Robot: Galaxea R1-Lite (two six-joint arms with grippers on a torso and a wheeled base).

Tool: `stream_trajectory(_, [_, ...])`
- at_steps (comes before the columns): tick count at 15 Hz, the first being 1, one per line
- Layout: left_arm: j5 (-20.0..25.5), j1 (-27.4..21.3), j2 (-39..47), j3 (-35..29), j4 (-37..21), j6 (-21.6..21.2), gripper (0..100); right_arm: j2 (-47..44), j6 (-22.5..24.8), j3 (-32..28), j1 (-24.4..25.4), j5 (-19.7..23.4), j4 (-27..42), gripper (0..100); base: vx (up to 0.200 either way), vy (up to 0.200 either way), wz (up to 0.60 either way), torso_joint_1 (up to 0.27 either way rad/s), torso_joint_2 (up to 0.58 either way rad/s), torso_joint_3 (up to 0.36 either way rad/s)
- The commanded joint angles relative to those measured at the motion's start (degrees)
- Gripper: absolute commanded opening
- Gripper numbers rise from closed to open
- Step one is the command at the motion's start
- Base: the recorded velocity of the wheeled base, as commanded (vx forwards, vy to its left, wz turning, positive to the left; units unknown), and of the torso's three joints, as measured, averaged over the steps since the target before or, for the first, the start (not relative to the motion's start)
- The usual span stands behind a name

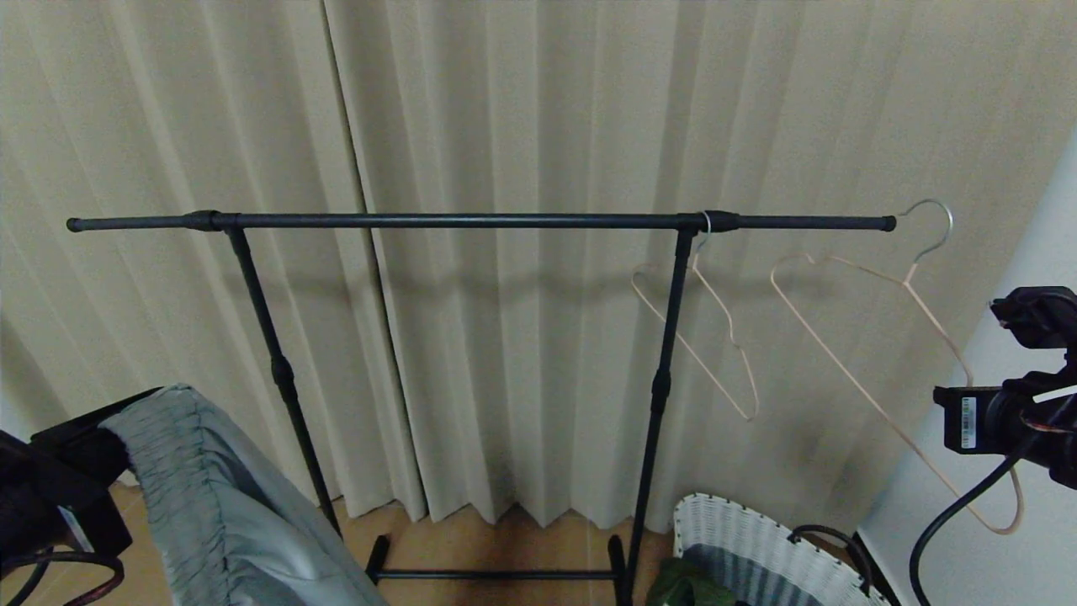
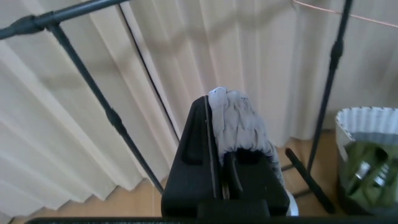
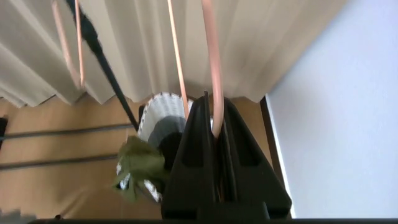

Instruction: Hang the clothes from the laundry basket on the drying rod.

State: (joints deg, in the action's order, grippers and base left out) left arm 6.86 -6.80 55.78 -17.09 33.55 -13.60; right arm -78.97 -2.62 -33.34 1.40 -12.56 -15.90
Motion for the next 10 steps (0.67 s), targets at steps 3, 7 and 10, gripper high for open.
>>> stream_trajectory(3, [0.08, -0.49, 0.03, 0.48, 0.03, -0.02, 0, 2.77, -0.10, 0.91, 0.27, 0.08, -0.36, 0, 0.000, 0.000, 0.00, 0.000, 0.00, 0.000])
stream_trajectory(7, [0.08, -0.49, -0.15, 0.48, 0.03, 0.07, 0, 6.90, -0.02, 1.09, 0.88, 5.17, 0.16, 0, 0.000, 0.000, 0.00, 0.000, 0.00, 0.000])
stream_trajectory(10, [0.08, -0.49, -0.68, 0.57, 0.03, 0.07, 0, 9.27, -0.02, 2.23, 1.67, 9.30, 0.25, 0, 0.000, 0.067, 0.00, -0.001, 0.00, -0.001])
